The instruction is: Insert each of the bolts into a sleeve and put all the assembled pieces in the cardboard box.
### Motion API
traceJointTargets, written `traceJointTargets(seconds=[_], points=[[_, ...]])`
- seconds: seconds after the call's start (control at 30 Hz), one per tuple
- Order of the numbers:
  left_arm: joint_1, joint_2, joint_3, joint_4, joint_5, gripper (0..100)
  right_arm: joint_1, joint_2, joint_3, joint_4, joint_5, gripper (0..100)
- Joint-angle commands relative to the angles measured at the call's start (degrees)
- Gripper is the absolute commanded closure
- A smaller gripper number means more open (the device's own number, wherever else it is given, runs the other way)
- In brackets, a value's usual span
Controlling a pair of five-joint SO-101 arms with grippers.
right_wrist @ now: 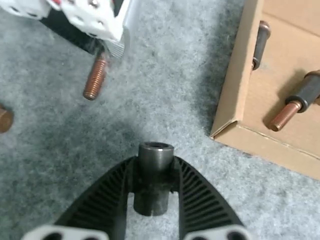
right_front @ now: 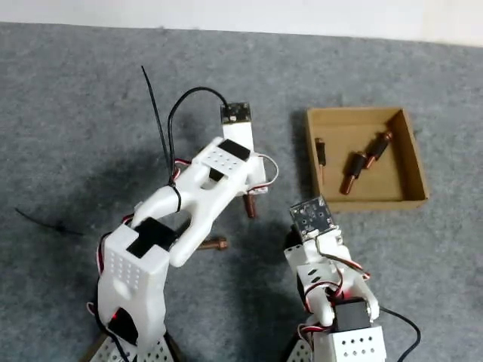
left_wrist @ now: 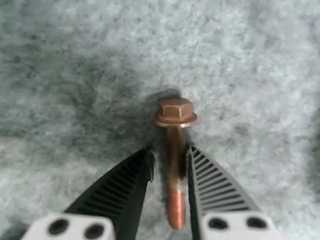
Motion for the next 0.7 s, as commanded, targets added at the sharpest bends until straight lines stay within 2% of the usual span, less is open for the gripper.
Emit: traceJointTargets(seconds=[0.0,0.07,0.27,0.47,0.67], points=[[-1.80,4.18,-6.55,0.62,0.53,95,0.31,-0.22,0.31,-2.24,0.26,99.3],[-1.80,6.29,-9.54,3.25,0.44,100,0.31,-0.22,0.31,-2.24,0.26,99.3],[-1.71,9.80,-16.31,11.43,0.44,100,0.31,-0.22,0.31,-2.24,0.26,99.3],[-1.80,9.54,-16.66,12.31,-2.29,100,0.04,-0.22,0.31,-2.51,0.26,99.3],[-1.54,1.19,-12.44,12.22,-3.08,100,0.04,-0.22,3.65,-11.82,0.00,99.3]])
